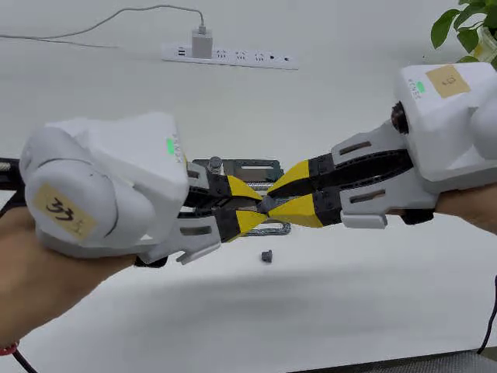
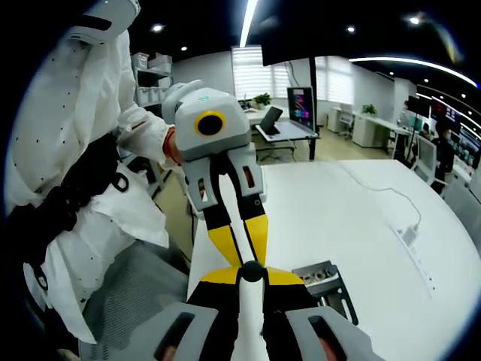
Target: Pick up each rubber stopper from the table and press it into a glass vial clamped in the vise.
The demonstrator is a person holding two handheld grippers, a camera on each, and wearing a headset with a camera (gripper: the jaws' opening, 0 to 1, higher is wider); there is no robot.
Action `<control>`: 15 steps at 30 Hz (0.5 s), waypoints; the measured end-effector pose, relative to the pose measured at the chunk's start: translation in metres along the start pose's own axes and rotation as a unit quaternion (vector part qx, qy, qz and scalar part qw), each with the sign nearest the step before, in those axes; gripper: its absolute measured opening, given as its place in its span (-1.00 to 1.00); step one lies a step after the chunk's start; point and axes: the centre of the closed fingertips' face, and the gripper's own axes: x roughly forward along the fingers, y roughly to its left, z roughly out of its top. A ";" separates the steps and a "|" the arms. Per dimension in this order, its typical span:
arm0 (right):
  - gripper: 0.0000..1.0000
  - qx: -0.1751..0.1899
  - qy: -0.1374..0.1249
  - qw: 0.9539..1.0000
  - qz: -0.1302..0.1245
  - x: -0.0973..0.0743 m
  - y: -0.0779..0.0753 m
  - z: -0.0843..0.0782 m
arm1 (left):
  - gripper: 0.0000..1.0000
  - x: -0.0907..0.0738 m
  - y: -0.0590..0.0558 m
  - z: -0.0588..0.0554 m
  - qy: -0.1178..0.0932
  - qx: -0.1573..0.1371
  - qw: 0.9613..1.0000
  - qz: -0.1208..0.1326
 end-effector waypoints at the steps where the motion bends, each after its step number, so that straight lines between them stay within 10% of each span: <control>1: -0.89 0.001 0.001 1.000 0.001 0.001 0.000 0.000 | -0.92 0.000 0.000 -0.001 0.000 0.000 1.000 0.000; 15: -0.89 0.004 0.005 1.000 -0.005 -0.001 -0.015 0.008 | -0.59 -0.014 0.014 -0.019 -0.003 -0.035 0.999 0.034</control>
